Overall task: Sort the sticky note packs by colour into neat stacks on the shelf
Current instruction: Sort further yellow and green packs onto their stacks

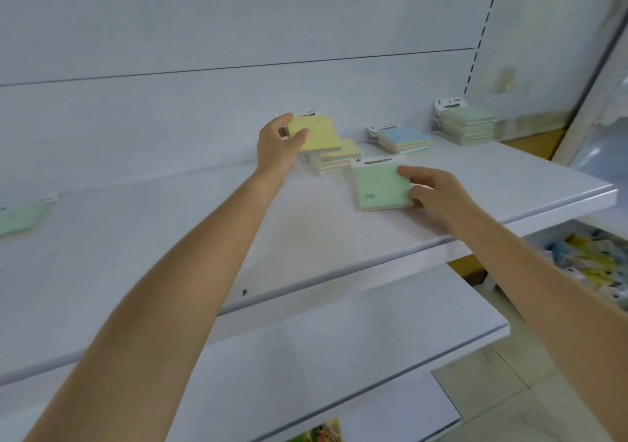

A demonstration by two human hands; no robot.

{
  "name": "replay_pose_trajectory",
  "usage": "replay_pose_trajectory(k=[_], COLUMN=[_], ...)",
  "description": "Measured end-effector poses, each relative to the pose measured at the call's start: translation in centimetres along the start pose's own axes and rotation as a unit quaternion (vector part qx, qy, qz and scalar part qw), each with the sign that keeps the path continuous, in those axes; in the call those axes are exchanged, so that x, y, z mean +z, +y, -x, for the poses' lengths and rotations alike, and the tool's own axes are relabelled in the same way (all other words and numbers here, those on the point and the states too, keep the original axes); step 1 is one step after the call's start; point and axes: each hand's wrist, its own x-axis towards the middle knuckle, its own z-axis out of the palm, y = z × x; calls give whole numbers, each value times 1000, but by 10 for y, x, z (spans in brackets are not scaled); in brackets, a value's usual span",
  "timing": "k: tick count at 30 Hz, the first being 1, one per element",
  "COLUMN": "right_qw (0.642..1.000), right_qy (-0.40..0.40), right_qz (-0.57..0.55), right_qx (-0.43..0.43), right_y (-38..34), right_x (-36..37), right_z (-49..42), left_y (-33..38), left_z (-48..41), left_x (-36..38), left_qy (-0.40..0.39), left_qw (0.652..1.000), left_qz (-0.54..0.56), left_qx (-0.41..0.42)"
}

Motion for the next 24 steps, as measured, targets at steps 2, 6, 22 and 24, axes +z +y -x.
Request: replay_pose_trajectory(k=[2, 6, 22, 24], right_qw=[1000, 999, 996, 996], right_qy=[-4, -24, -25, -5], right_qz=[5, -1, -40, -27], right_qx=[-10, -26, -69, -83], right_y=[7, 9, 10, 12], right_x=[-6, -20, -95, -114], right_z=[-13, -42, -169, -187], left_y=[-2, -8, 2, 15], left_z=[-10, -34, -39, -28], left_x=[20, 49, 98, 127], left_qy=[-12, -36, -40, -78], left_qw=[1000, 994, 862, 838], left_qz=[-17, -104, -448, -460], left_qx=[10, 21, 235, 282])
